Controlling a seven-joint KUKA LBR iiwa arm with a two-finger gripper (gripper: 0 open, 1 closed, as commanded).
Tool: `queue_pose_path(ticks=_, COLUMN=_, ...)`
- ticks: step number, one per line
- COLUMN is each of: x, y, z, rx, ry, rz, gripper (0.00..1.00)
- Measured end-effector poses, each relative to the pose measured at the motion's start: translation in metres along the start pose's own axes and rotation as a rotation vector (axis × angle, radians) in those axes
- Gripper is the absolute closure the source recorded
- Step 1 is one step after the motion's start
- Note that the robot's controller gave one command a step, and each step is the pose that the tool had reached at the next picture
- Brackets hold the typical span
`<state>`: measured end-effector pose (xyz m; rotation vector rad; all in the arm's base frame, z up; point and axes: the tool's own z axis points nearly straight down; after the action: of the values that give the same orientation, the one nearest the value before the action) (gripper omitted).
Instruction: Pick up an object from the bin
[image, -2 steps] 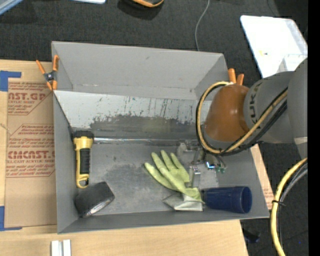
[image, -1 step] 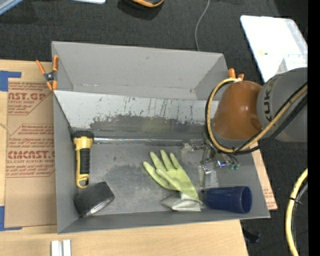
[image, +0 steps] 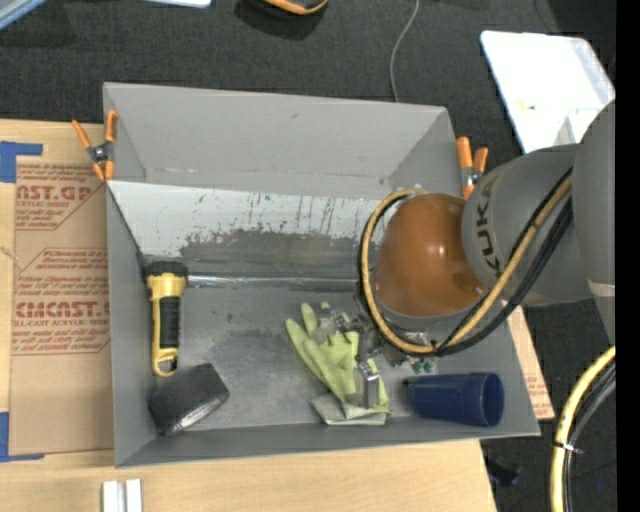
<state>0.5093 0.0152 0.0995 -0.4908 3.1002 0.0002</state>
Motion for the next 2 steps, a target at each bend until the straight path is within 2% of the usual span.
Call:
queue_pose_path(ticks=1, x=0.0007, y=0.0049, z=0.0207, rx=0.007, ry=-0.005, rz=-0.206, gripper=0.00)
queue_pose_path(ticks=2, x=0.0045, y=0.0051, z=0.0280, rx=-0.005, ry=-0.006, rz=0.174, gripper=1.00)
